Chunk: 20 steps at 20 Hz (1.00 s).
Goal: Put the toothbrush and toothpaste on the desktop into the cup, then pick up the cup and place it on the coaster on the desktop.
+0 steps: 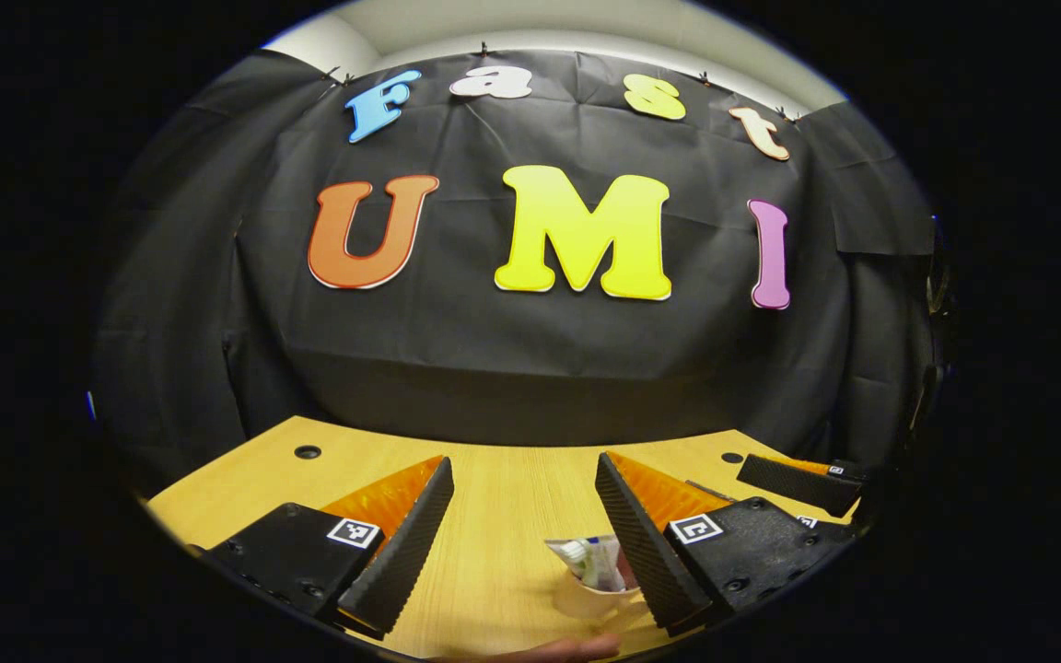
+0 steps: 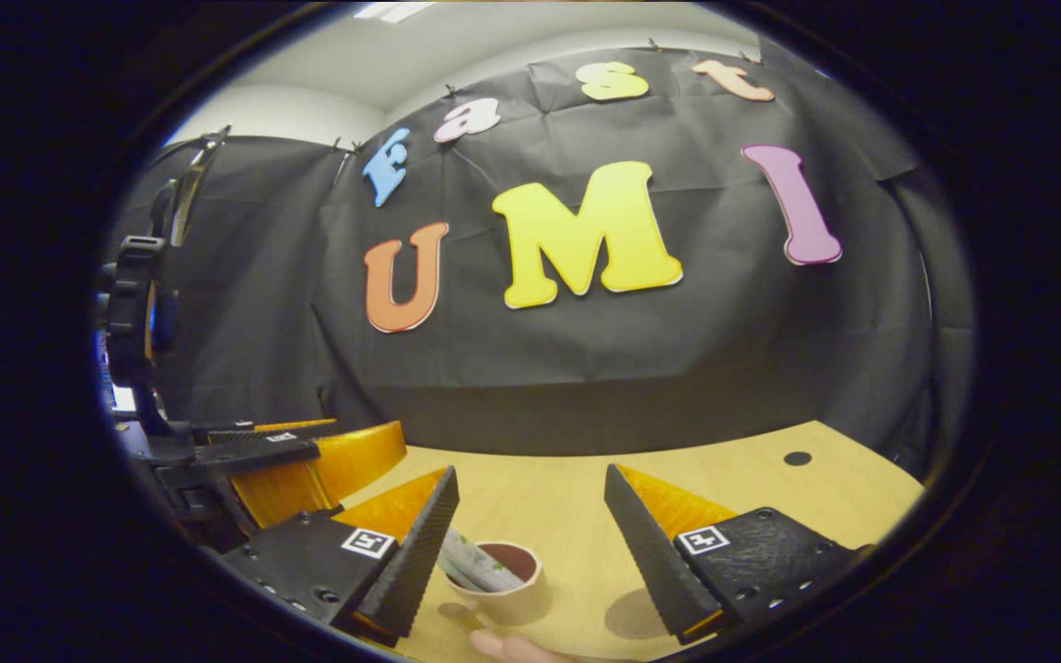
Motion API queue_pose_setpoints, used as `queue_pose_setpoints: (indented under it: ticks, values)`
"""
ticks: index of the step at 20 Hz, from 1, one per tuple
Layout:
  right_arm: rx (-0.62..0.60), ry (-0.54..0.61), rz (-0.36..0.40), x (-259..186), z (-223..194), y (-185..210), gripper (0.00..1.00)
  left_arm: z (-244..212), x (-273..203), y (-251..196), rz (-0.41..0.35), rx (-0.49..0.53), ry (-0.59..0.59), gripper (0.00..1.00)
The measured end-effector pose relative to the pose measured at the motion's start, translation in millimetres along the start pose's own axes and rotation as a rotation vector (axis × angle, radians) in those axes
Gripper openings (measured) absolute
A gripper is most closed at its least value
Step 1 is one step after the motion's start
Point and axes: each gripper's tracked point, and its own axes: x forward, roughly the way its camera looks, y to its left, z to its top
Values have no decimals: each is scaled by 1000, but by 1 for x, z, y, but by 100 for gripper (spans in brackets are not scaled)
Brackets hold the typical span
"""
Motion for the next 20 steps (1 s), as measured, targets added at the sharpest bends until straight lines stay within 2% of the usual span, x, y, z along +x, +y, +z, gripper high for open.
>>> queue_pose_setpoints:
  ticks: [4,6,8,12,14,15,17,18,20]
  values:
    - [-53,-46,-54,-52,9,-23,95,-4,-14,-6,24,16,71,98]
    - [-98,-71,-79,-80,10,-34,95,-19,-22,-8,31,-23,184,98]
    - [-149,-99,-90,-109,8,-41,95,-30,-31,-20,5,-68,316,98]
    - [-215,-144,-122,-158,6,-59,96,-59,-39,-25,10,-69,565,96]
    - [-206,-165,-121,-174,8,-64,95,-78,-46,-32,-2,-109,693,96]
    - [-201,-168,-120,-178,7,-67,97,-84,-49,-36,-4,-123,740,96]
    - [-184,-171,-118,-186,6,-76,94,-94,-54,-42,-17,-112,825,97]
    - [-163,-175,-118,-188,7,-80,97,-99,-55,-46,-28,-118,869,96]
    - [-118,-168,-106,-188,2,-89,95,-109,-59,-55,-33,-149,965,95]
